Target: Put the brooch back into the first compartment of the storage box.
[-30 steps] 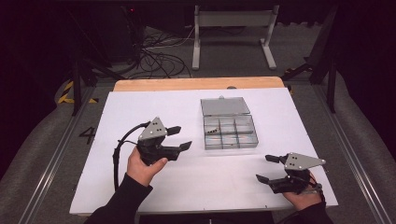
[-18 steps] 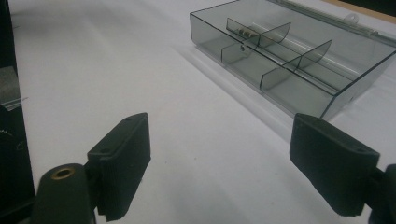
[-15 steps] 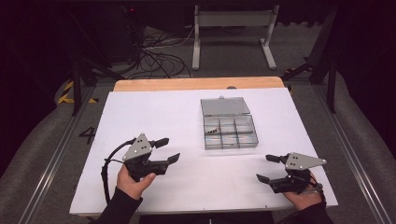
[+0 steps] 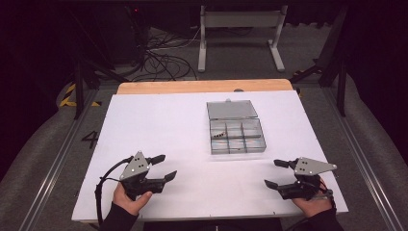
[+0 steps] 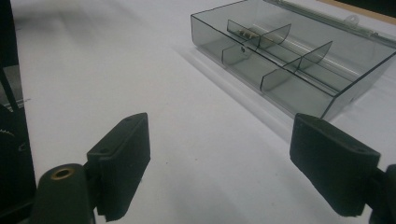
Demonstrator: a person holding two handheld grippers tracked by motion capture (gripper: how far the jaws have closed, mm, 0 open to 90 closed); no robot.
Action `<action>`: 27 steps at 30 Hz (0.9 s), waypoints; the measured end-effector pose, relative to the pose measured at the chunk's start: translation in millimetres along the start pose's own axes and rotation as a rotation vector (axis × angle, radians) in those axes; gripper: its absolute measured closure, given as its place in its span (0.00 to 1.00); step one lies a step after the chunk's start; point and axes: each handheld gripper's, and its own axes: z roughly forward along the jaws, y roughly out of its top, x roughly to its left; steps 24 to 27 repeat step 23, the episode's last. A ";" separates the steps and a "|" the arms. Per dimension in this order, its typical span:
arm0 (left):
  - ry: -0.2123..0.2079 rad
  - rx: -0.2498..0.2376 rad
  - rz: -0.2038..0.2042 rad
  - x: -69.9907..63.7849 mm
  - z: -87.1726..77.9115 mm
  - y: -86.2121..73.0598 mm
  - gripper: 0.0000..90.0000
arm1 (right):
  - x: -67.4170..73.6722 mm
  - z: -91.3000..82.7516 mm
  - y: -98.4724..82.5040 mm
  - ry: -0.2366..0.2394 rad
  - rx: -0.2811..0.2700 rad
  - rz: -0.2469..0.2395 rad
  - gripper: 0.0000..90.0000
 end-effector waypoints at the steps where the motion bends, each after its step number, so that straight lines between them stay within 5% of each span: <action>1: 0.008 0.004 0.005 -0.7 -0.9 -2.6 0.36 | 0.0 0.0 0.0 0.000 0.000 0.000 0.23; 6: 0.035 0.024 0.025 -4.1 -4.5 -11.3 0.36 | -0.1 -0.1 -0.1 0.000 0.000 0.001 0.23; 12: 0.023 0.001 -0.004 -3.2 -9.1 -23.5 0.36 | 0.0 0.0 -0.2 0.003 -0.001 0.001 0.23; 27: 0.042 -0.006 -0.025 -4.1 -10.6 -21.8 0.33 | -1.2 -0.6 -0.4 0.009 -0.007 0.010 0.22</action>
